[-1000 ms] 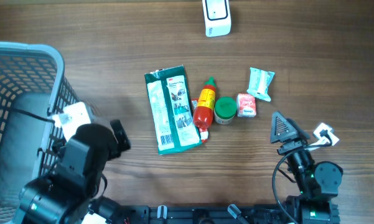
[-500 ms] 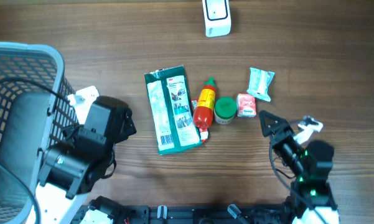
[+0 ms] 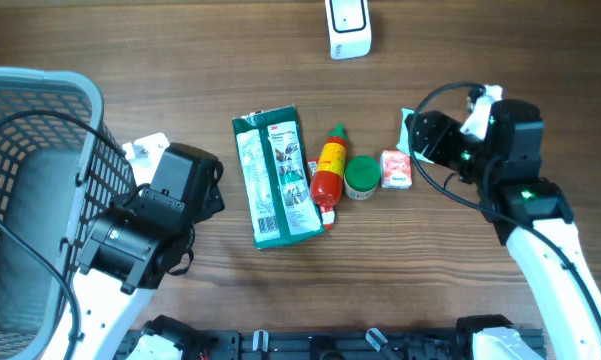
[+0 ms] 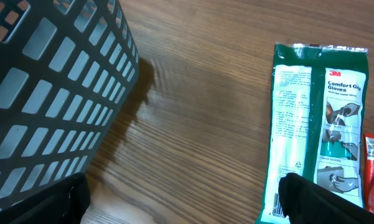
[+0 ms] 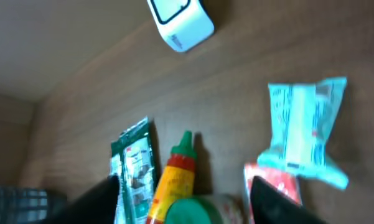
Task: Scan the item barcode
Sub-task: 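Reach the right gripper to the small red box and grasp it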
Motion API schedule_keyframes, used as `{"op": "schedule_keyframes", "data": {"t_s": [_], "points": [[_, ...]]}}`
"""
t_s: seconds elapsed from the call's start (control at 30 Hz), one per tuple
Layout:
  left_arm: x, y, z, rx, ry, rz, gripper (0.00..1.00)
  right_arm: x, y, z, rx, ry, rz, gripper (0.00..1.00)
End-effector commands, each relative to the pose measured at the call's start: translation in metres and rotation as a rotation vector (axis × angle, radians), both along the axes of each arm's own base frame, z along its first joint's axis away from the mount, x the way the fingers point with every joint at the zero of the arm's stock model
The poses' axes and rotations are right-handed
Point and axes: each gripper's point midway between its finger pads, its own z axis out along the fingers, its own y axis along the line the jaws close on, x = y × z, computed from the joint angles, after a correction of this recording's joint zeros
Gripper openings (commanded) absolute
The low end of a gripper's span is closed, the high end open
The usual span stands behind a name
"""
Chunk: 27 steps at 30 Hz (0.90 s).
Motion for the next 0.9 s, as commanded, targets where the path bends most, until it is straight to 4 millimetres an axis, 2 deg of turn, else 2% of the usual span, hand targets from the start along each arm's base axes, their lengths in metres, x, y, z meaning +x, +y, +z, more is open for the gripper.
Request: {"op": "schedule_keyframes", "data": {"t_s": [0.0,0.07,0.13,0.3,0.37,0.53,0.8,0.87], "points": [[0.0,0.005,0.0,0.009,-0.006,0.028,1.0,0.007,0.011,-0.022,-0.153,0.025,-0.007,0.57],[0.0,0.005,0.0,0.009,-0.006,0.028,1.0,0.01,0.022,-0.034,-0.226,0.049,-0.007,0.58],[0.0,0.005,0.0,0.009,-0.006,0.028,1.0,0.02,0.031,-0.044,-0.279,0.092,-0.031,0.54],[0.0,0.005,0.0,0.009,-0.006,0.028,1.0,0.037,0.03,-0.077,-0.357,0.296,-0.08,0.4],[0.0,0.005,0.0,0.009,-0.006,0.028,1.0,0.042,0.032,-0.08,-0.359,0.325,-0.086,0.39],[0.0,0.005,0.0,0.009,-0.006,0.028,1.0,0.027,0.027,-0.113,-0.388,0.464,-0.1,0.39],[0.0,0.005,0.0,0.009,-0.006,0.028,1.0,0.019,0.025,-0.162,-0.439,0.587,-0.08,0.41],[0.0,0.005,0.0,0.009,-0.006,0.028,1.0,0.015,0.023,-0.172,-0.454,0.617,-0.073,0.44]]}}
